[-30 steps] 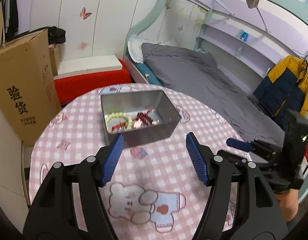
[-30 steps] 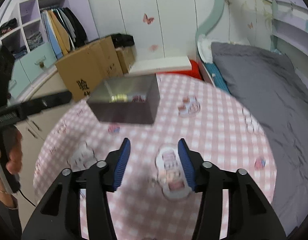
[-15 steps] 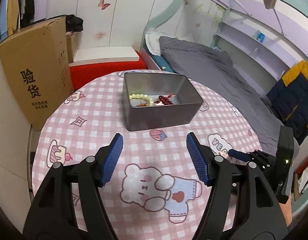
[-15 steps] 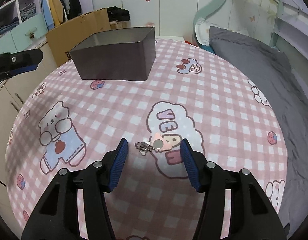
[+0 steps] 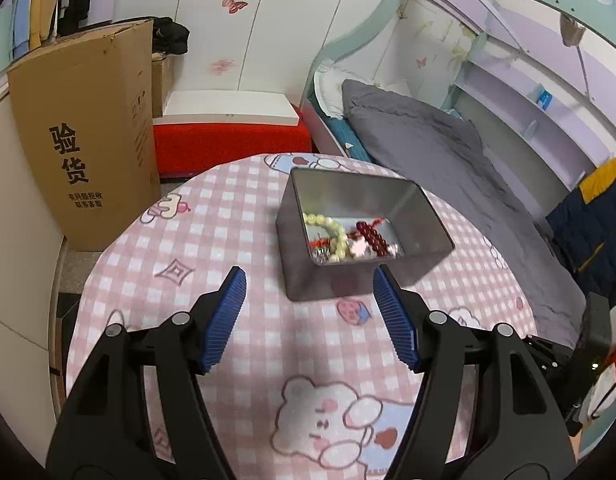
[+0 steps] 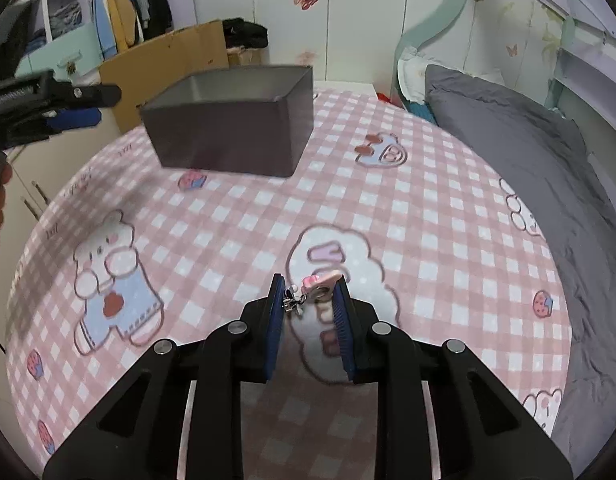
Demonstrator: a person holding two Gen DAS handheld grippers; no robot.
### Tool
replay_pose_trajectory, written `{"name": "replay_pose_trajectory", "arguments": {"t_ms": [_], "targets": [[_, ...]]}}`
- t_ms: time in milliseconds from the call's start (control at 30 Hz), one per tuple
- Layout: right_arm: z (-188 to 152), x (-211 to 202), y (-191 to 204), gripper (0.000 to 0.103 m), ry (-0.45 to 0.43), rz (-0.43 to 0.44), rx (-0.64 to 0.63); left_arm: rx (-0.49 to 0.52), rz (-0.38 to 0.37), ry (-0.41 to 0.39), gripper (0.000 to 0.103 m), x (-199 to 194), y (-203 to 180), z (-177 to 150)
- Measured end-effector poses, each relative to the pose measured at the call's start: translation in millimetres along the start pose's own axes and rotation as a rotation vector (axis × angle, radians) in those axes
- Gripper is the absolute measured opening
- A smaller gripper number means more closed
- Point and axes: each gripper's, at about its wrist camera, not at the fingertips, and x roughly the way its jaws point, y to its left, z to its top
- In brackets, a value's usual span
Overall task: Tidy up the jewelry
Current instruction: 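Lower the pink charm into the grey box and open the right gripper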
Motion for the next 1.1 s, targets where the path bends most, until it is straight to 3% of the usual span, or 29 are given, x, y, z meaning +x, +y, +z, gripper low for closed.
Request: {"name": "replay_pose_trajectory", "arguments": {"t_ms": [400, 567, 667, 1100], "targets": [[72.5, -11.7, -1.5, 0.022, -0.141, 0.076, 0.029, 0.015, 0.054, 0.030, 0.065, 39.6, 3.5, 19.7], [104.2, -5.6, 11.7, 0.022, -0.174, 0.115, 0.001, 0.033, 0.040, 0.062, 0.038, 51.8, 5.2, 20.8], [114.7, 8.1, 16.4, 0.022, -0.160, 0.135, 0.001, 0.043, 0.029, 0.067, 0.029, 54.2, 5.1, 20.9], [126.7, 36.5, 26.9, 0.022, -0.121, 0.174, 0.015, 0.092, 0.038, 0.058, 0.022, 56.8, -1.6, 22.0]]}}
